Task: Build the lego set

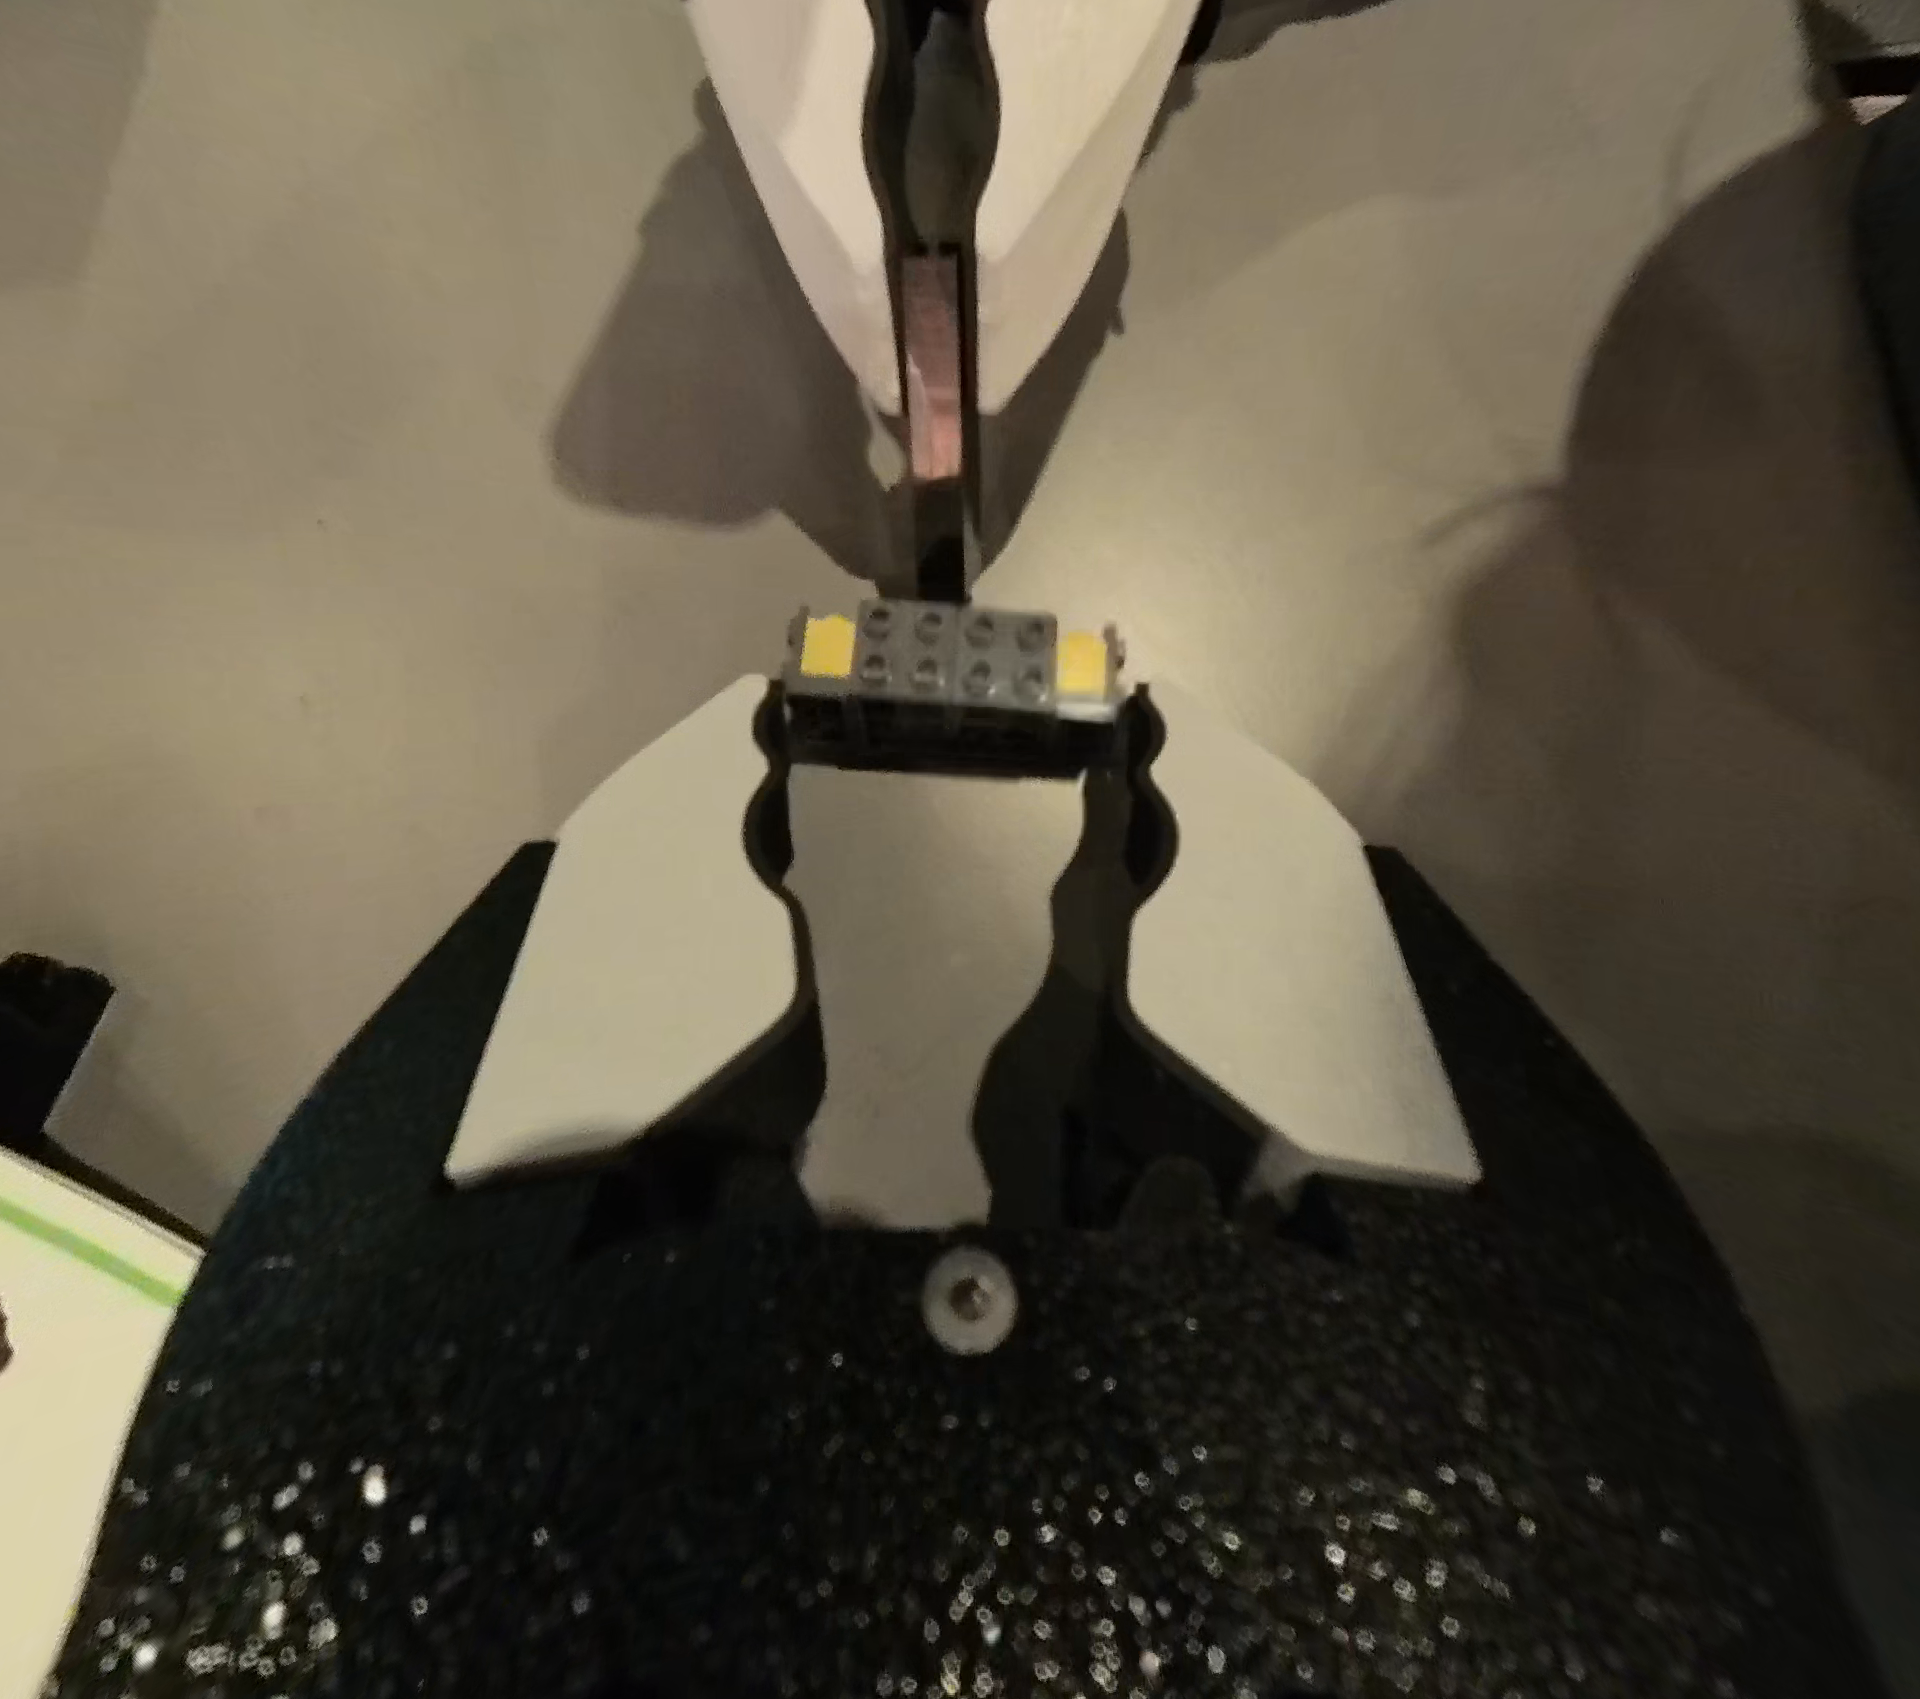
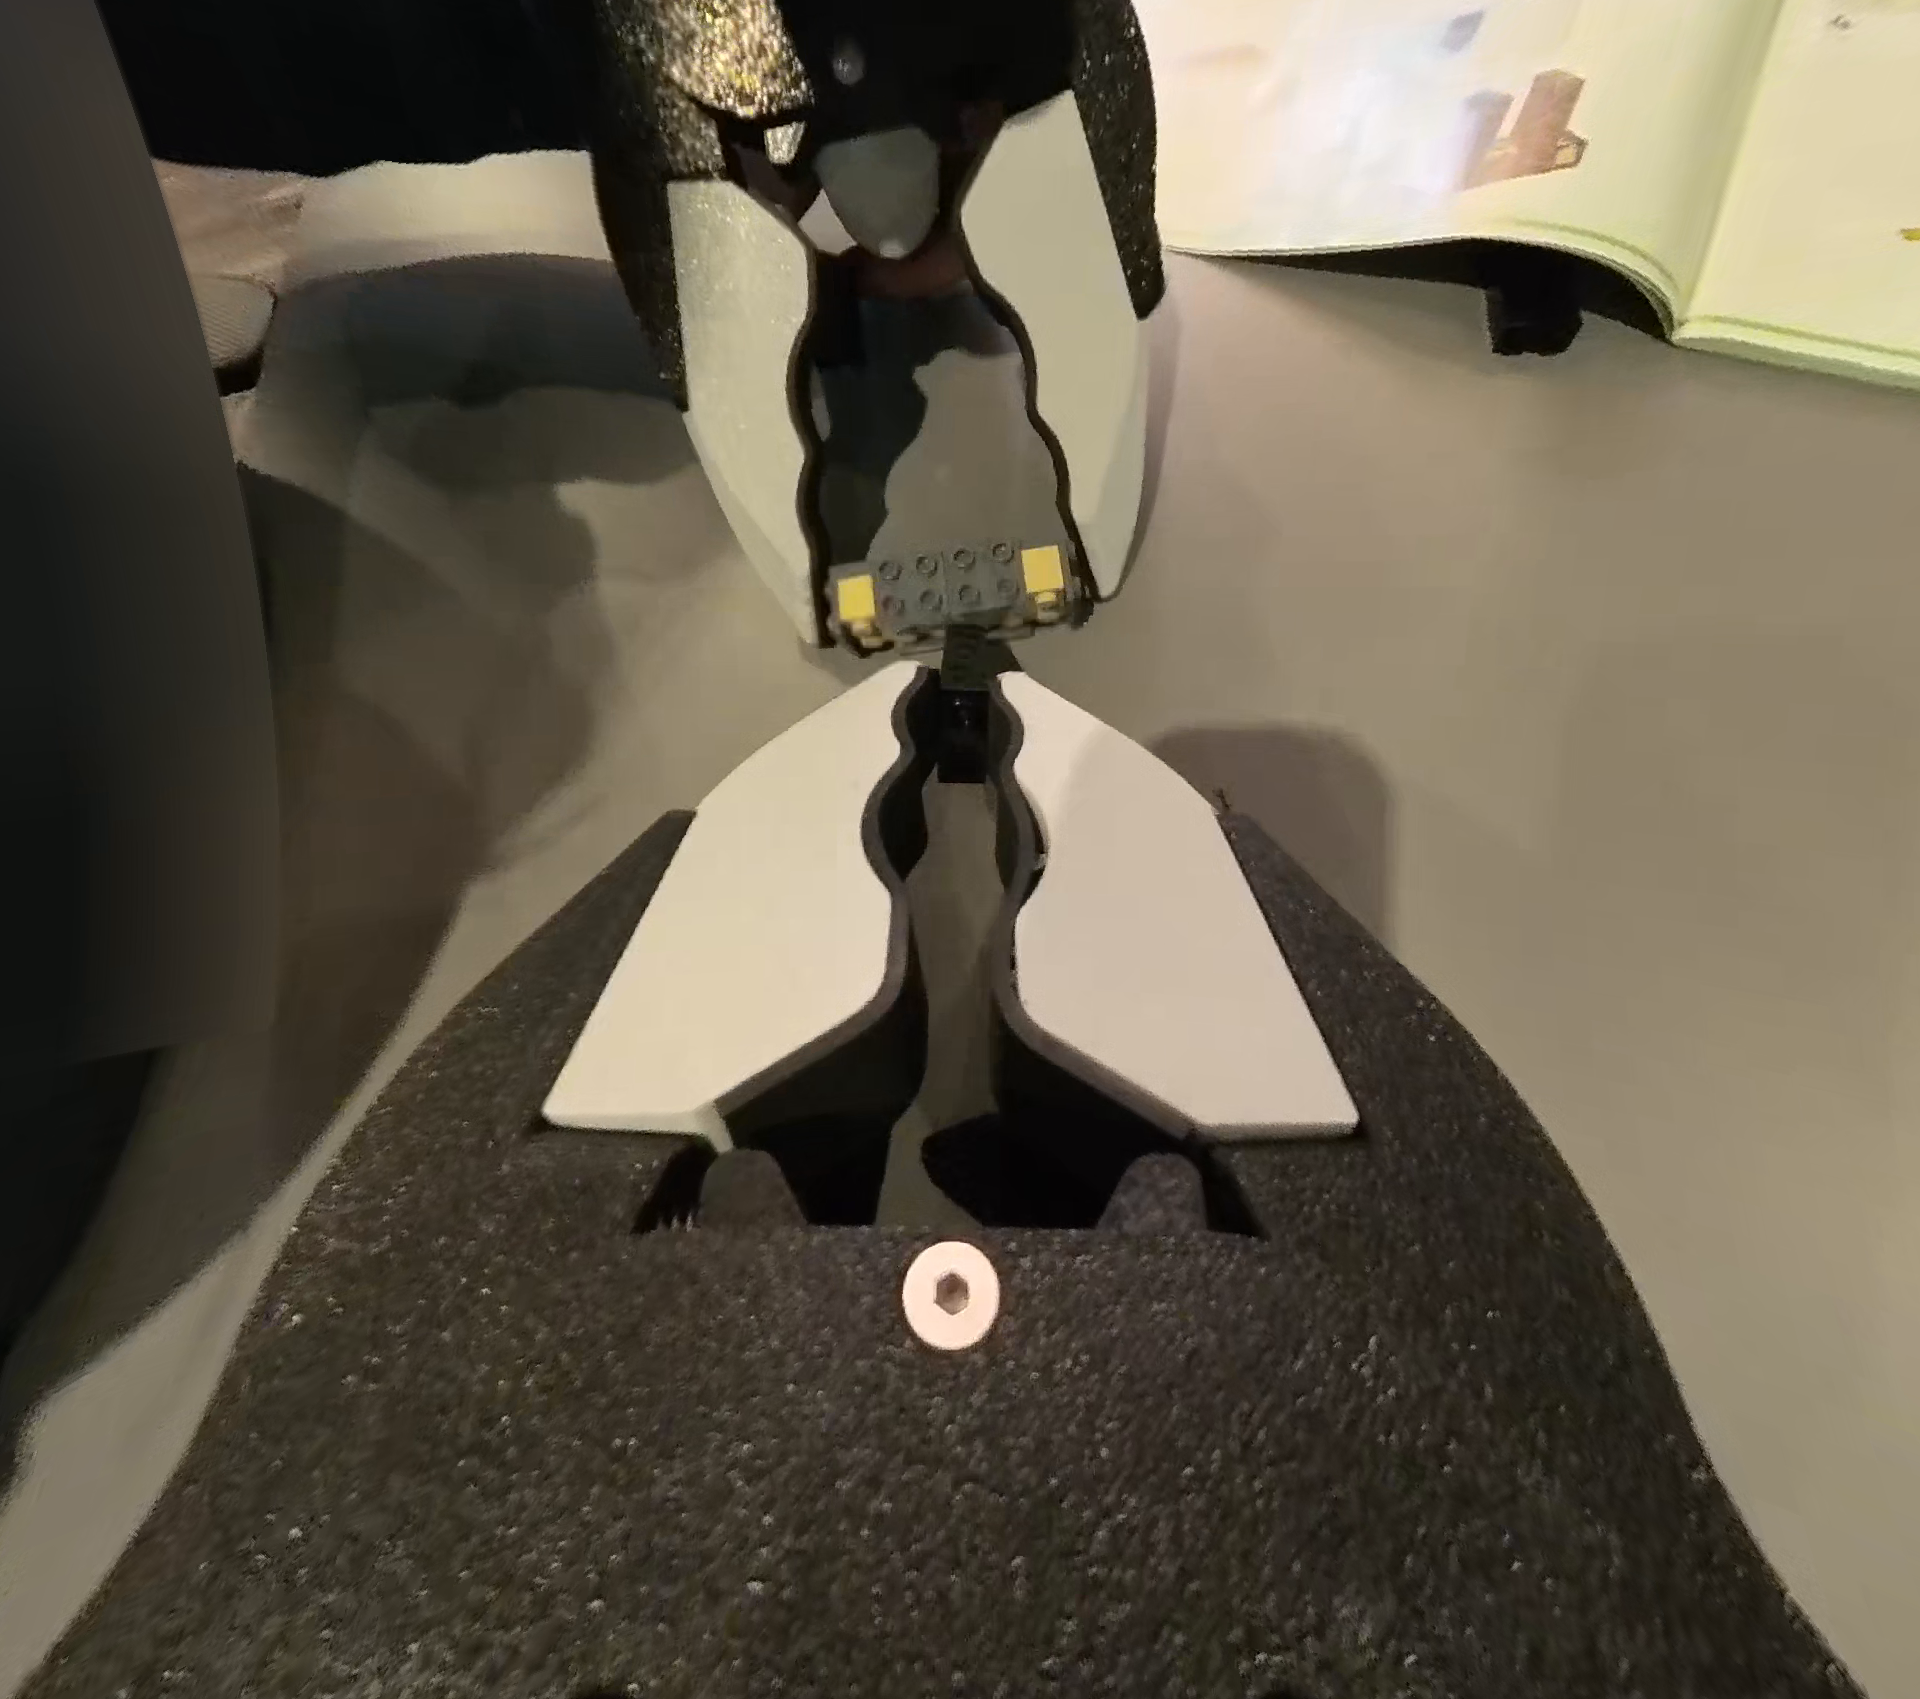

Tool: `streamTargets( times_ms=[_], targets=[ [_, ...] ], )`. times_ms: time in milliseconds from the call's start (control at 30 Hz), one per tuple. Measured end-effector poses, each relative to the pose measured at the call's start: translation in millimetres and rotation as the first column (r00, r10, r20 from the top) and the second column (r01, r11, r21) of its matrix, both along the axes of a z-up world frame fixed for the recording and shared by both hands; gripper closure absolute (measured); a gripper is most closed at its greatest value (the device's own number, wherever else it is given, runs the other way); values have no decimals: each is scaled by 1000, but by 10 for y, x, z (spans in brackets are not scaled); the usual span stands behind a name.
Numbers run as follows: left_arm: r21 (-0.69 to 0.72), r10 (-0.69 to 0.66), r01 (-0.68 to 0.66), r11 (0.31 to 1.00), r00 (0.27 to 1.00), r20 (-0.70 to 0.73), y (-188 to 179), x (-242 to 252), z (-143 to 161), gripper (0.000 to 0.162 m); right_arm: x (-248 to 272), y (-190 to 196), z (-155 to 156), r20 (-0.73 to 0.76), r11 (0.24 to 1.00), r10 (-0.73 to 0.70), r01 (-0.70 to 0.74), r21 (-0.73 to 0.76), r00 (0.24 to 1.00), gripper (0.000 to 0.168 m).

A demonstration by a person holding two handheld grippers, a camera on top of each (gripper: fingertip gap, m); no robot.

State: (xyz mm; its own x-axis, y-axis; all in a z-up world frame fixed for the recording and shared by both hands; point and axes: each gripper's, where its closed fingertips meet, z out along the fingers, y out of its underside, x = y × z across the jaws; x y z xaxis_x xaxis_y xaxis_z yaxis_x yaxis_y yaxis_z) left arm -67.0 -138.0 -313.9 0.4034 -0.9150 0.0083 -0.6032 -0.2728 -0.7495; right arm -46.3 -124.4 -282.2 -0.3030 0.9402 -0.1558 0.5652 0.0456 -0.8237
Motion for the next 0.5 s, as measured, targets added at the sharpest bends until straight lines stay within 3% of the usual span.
streamTargets(
  times_ms=[200, 500],
  targets=[
    [8, 32, -32, 999, 999, 1, 21, 8, -4, 89, -24, -52, -45, 5, 1000, 9, -9, 10, 1000, 160],
    [0, -133, 133, 991, 991, 2, -40, 47, -10, 86, -61, -94, -66, -13, 1000, 24, -24, 5, 1000, 161]
  ],
)
